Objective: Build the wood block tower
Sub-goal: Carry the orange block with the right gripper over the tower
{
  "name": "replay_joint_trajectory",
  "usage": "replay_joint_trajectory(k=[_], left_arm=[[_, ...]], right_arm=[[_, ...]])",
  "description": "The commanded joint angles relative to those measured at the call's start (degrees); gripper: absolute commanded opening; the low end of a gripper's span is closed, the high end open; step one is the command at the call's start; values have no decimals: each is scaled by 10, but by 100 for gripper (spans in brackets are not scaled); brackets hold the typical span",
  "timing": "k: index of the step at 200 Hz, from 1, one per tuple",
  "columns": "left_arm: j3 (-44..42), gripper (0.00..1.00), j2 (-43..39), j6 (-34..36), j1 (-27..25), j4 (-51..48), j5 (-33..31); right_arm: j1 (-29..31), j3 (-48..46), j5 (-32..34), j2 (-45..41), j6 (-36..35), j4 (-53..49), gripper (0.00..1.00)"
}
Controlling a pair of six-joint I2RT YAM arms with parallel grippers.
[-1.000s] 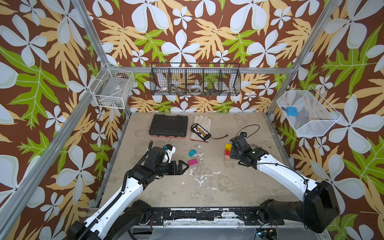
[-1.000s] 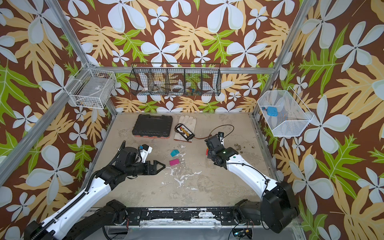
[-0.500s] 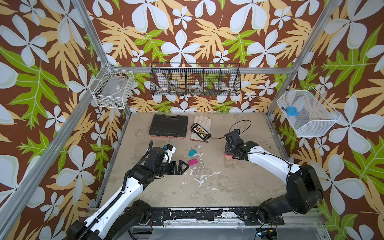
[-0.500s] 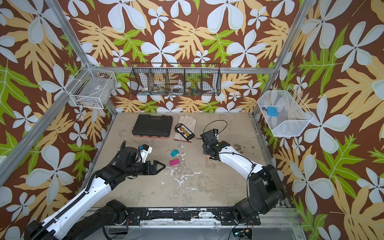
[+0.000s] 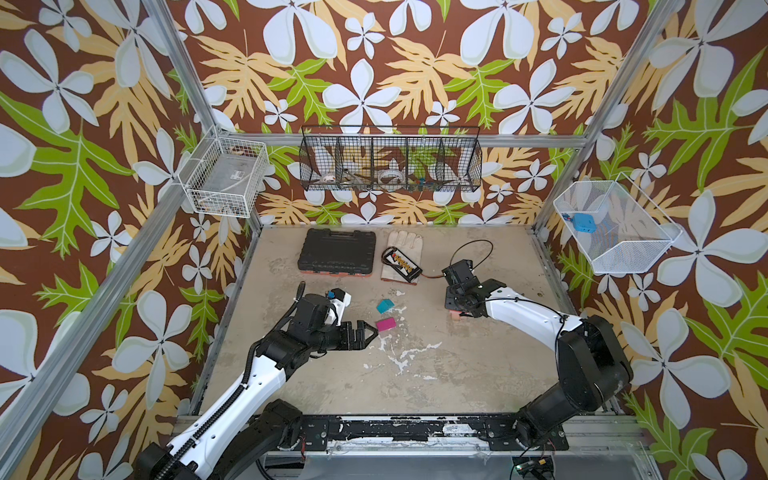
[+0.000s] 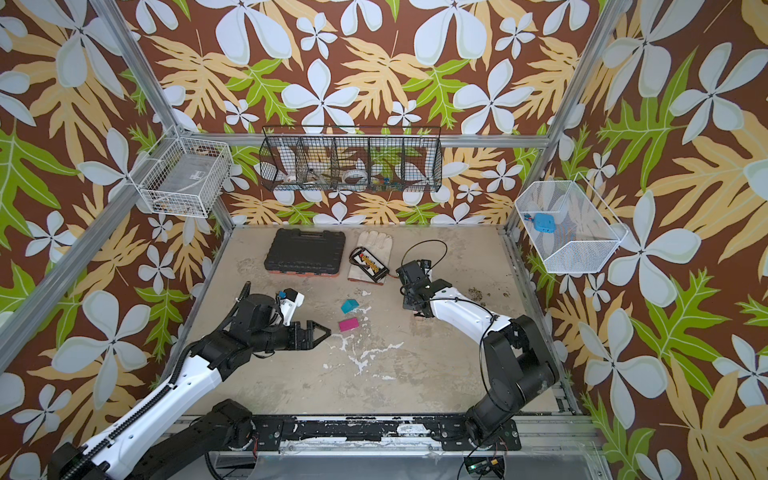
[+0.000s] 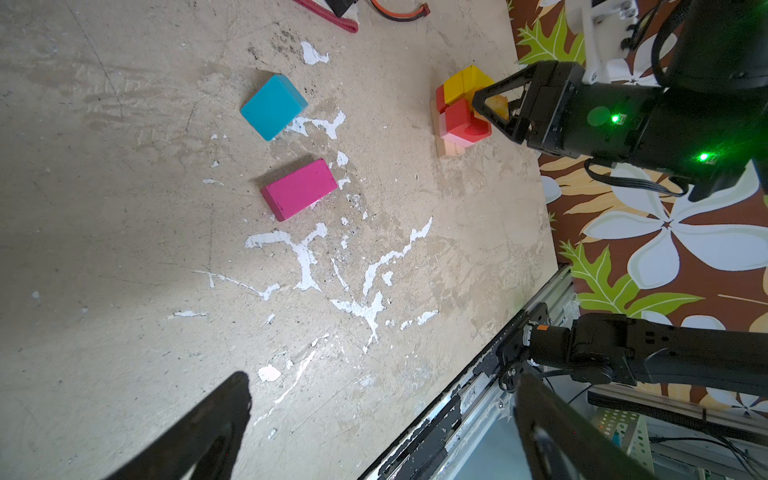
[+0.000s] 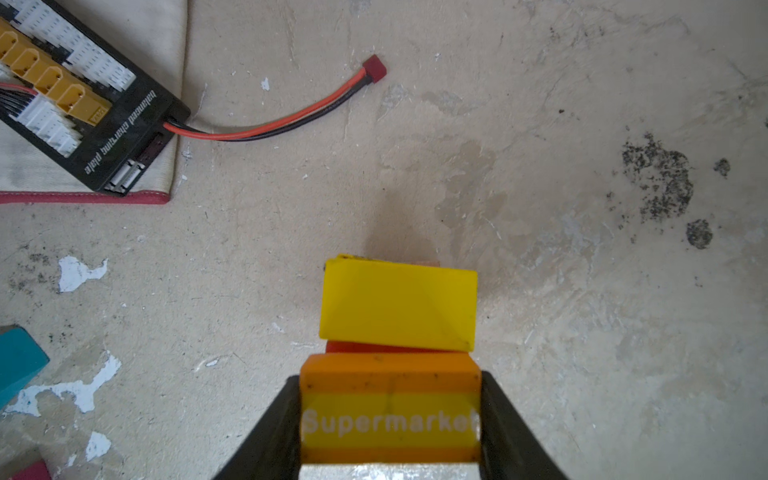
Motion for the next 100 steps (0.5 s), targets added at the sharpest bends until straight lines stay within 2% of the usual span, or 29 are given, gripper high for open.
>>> replay_joint_trajectory(k=[1, 44, 100], left_arm=[[-1, 100, -2, -1, -1, 10, 1], [-2, 100, -1, -1, -1, 10, 1], [-2, 100, -1, -1, -1, 9, 0]], right_arm=[[1, 2, 6, 0, 0, 1, 44], [1, -7, 7, -10, 1, 2, 50], [1, -14, 3, -12, -3, 7, 52]])
